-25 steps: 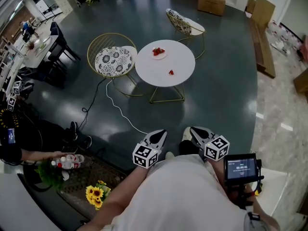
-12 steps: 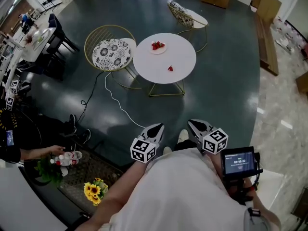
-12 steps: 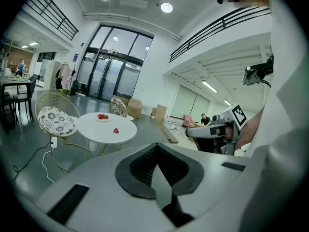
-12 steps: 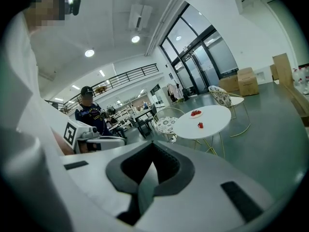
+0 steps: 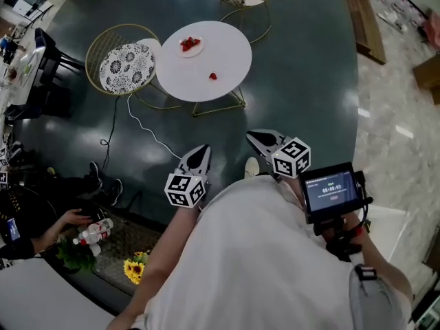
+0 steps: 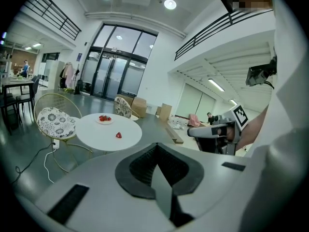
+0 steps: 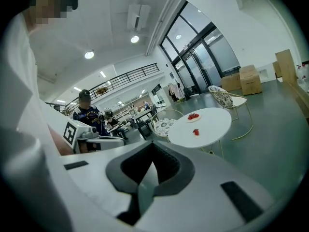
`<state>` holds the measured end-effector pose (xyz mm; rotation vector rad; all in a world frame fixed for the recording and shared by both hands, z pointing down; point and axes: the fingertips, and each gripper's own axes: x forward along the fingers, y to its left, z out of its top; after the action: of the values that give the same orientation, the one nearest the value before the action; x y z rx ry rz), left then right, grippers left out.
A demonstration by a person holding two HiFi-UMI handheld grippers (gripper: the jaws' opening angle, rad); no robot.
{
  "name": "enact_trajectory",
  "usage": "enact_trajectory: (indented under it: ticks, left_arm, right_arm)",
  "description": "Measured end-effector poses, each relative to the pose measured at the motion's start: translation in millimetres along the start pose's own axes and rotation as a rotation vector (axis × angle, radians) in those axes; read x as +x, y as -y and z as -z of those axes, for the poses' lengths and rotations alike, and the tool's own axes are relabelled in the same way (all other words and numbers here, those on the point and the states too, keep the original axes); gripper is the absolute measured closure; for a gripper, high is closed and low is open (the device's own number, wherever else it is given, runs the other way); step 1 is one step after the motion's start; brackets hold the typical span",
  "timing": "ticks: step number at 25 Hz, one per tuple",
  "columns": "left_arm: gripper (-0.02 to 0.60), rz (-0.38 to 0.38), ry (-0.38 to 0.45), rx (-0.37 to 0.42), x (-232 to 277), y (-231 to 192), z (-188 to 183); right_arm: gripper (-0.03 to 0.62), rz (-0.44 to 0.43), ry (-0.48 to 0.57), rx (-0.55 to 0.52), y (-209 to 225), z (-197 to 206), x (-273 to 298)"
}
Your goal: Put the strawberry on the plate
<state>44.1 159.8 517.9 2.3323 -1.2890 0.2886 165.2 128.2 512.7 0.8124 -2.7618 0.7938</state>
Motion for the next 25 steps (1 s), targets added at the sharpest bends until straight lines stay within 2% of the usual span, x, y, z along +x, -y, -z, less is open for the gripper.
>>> enact_trajectory:
  ticks: [8, 16, 25]
  left_arm:
    - [0.575, -0.022, -0.010, 0.003, 27.7, -2.6, -24.6]
    - [0.575, -0.072, -0.035, -0.018, 32.4, -23.2, -28.2]
    - [0.575, -0.028, -0.066, -0.016, 63.1, -53.6, -33.0]
  right_arm:
    - [0.588, -0.016, -0.003, 0.024, 27.6, -14.5, 4.0]
    - [0.588, -0.035, -0.026, 0.048, 41.4, -17.6, 17.3]
    - [0.588, 0.000, -0.036, 0.059, 63.0, -28.5, 46.3]
